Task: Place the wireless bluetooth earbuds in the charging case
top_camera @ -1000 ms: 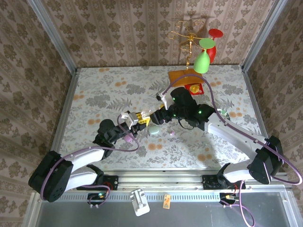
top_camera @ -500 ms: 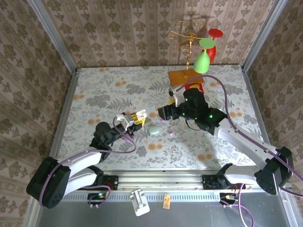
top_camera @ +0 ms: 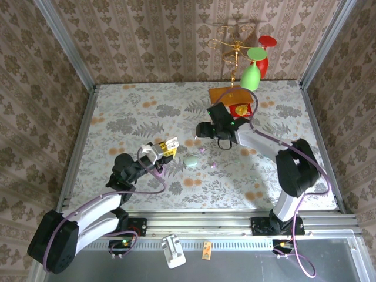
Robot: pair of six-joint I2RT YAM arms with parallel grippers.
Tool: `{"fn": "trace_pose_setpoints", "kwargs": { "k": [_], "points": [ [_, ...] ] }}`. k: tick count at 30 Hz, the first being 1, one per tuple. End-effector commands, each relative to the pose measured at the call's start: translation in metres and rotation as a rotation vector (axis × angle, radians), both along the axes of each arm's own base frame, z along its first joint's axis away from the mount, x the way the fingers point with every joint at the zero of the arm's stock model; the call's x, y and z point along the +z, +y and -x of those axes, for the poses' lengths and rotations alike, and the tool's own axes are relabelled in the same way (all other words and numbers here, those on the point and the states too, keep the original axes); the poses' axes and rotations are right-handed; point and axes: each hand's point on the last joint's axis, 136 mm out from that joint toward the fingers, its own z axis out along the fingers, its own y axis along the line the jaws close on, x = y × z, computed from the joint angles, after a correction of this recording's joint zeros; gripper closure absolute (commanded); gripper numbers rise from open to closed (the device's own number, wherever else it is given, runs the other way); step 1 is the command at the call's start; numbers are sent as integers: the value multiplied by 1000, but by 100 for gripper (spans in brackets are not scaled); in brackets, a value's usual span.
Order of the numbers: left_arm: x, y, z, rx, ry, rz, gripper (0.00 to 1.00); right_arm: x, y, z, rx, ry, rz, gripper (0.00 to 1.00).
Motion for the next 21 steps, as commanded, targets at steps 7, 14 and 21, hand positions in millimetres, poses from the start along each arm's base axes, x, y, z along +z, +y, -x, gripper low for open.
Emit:
{"fn": "trace_pose_setpoints", "kwargs": {
  "k": [7, 14, 21],
  "points": [
    [-2, -2, 6, -17, -18, 0, 99, -51, 6, -17, -85, 185, 173, 29],
    [-4, -4, 4, -22, -8, 0, 98, -73, 10, -26, -84, 253, 244, 42],
    [-4, -4, 4, -22, -7, -2, 98, -83, 25, -32, -44, 269, 226, 51]
  ]
}}
